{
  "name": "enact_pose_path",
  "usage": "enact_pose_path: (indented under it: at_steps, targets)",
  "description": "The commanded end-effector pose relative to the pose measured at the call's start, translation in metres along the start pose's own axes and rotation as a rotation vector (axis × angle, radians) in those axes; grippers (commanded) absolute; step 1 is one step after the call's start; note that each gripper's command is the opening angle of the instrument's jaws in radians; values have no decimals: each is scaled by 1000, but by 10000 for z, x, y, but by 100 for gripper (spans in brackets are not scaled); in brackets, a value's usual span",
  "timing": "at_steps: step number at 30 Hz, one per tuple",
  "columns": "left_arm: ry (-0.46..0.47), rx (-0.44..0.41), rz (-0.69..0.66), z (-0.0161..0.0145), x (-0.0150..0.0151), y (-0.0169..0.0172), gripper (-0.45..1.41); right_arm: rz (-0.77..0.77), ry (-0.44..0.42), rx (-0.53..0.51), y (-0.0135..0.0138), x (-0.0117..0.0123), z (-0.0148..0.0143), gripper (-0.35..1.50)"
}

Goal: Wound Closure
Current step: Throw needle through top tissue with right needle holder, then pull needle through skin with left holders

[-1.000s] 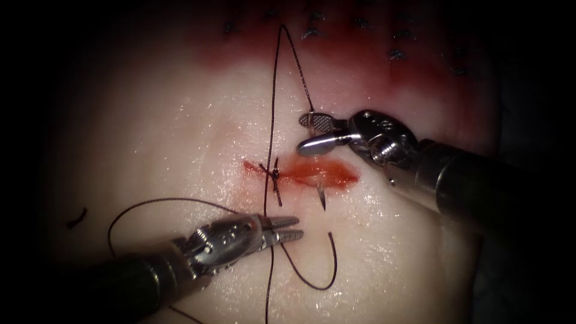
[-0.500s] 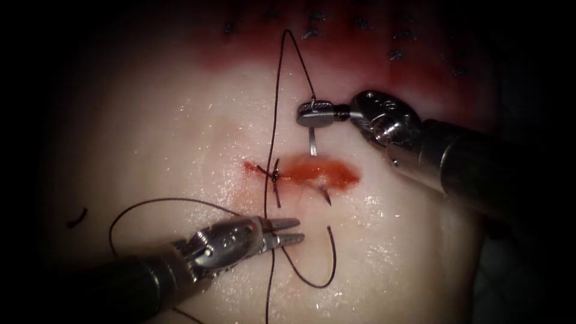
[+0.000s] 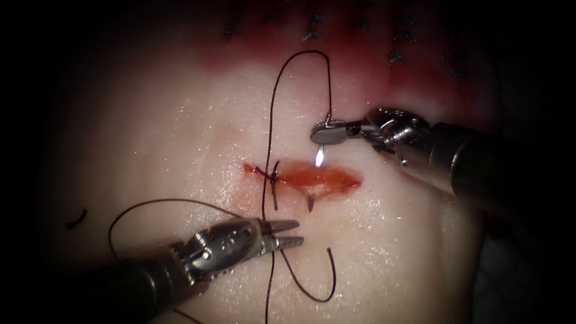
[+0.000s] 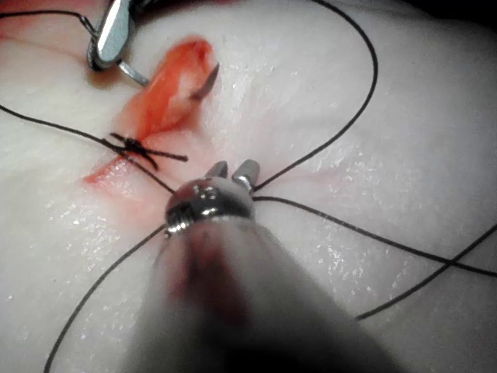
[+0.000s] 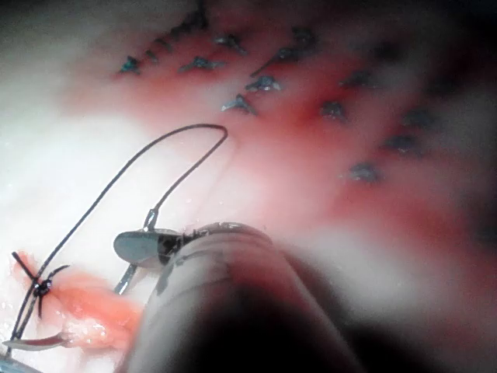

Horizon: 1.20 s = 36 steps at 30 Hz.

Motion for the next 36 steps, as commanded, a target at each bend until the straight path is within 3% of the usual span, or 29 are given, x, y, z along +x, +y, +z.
enact_pose_path:
  at_steps: [1, 5, 10, 13, 14, 17, 21, 22, 24, 31, 36]
  targets:
    - [4, 0, 21, 9, 0, -1, 41, -2, -13, 24, -3, -4, 9, -35]
    - [1, 5, 76, 9, 3, 2, 61, -4, -20, 35, -11, -10, 15, -35]
    - [25, 8, 138, 4, 9, 4, 65, -3, -17, 42, -12, -9, 16, -35]
    - [89, 32, 215, -3, 16, 4, 66, -1, 42, 77, -8, -3, 15, -35]
    - [114, 44, 245, -4, 19, 5, 68, -5, 85, 91, -6, 1, 13, 4]
    - [192, 87, 341, -9, 26, 4, 70, -51, 164, 83, -1, 8, 9, 84]
    - [211, 100, 405, -12, 29, 2, 75, -121, 198, 38, 7, 14, 2, 115]
    - [207, 97, 454, -14, 28, 2, 77, -147, 211, 6, 12, 16, -4, 130]
    - [204, 83, 540, -17, 27, 2, 78, -198, 216, -17, 19, 18, -13, 142]
    - [170, 75, 694, -18, 35, -4, 78, -271, 293, -20, 30, 23, -45, 138]
    - [169, 83, 716, -20, 50, -18, 78, -353, 369, -30, 32, 21, -55, 140]
